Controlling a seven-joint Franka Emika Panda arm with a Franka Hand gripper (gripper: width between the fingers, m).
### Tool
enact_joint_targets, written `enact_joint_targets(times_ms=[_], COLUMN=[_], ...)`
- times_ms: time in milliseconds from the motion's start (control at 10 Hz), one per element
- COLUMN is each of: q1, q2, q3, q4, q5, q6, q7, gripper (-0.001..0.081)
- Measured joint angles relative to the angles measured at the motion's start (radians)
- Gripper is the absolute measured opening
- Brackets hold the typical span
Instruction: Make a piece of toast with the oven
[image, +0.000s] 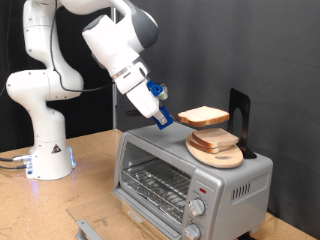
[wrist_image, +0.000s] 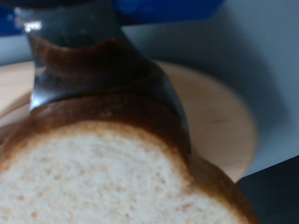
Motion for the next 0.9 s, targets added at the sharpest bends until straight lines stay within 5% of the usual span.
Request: enact_joint_targets(times_ms=[200, 600, 900], q1=[-0.01, -0.069, -0.108], q2=[-0.015, -0.047, -0.069], q3=[-0.062, -0.172, -0.246], q4=[0.0, 0.017, 0.02], q5=[-0.01, -0.113, -0.148], q6=[-0.113, -0.334, -0.419], q7=[-0.118, -0.164, -0.206], gripper=[0.0328, 0.0328, 0.0328])
